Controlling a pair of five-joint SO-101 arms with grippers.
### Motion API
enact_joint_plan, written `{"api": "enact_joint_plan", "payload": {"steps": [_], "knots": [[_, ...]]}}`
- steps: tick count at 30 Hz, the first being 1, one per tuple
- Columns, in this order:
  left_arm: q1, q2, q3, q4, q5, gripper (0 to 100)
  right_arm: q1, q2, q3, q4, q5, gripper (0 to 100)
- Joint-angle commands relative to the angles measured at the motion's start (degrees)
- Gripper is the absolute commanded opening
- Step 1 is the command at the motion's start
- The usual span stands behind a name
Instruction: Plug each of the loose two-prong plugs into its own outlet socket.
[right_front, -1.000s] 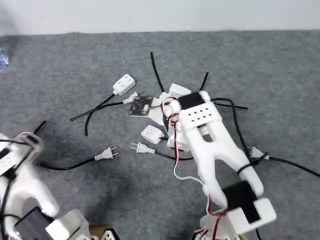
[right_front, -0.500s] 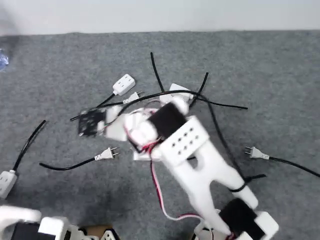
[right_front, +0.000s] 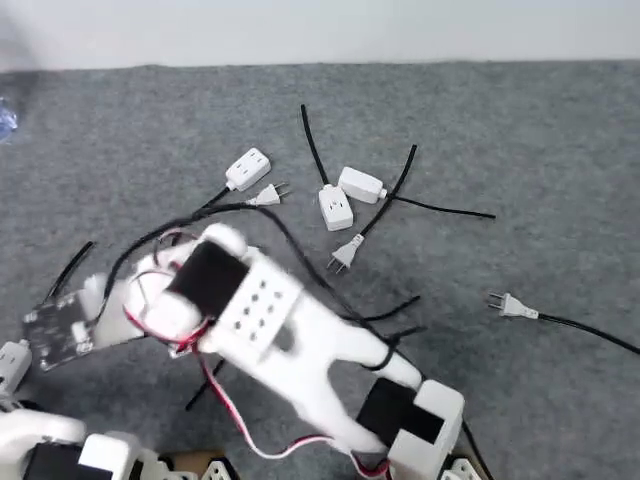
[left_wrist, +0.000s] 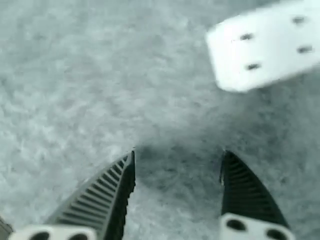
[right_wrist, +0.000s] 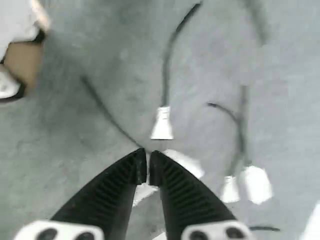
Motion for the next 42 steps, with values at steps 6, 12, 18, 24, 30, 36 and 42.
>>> {"api": "enact_joint_plan", "payload": {"steps": [6, 12, 18, 24, 30, 36, 42], "knots": [[11.8, -1.8, -2.1, 2.8, -4.1, 26, 18.2, -1.3, -4.5, 2.9, -11.5, 39.3], [34.1, -1.7, -23.3, 33.0, -13.2, 26, 28.2, -12.2, 11.8, 2.7, -13.2, 30.6], [59.1, -1.3, -34.6, 44.7, -17.6, 26, 38.6, -25.8, 35.6, 2.1, -13.2, 15.1], [77.0, -1.3, -34.9, 35.7, -5.0, 26, 54.4, -36.4, 61.6, -14.7, -17.1, 10.9], [83.8, -1.1, -34.5, 25.8, 5.9, 26, 59.7, -41.8, 90.6, -43.0, -22.9, 10.9], [89.1, 4.3, -30.5, 16.4, 10.8, 26, 58.1, -40.5, 100.0, -55.6, -24.8, 10.9], [88.4, 19.7, -31.6, 10.5, 11.4, 26, 58.2, -37.6, 100.2, -56.0, -24.9, 10.9]]}}
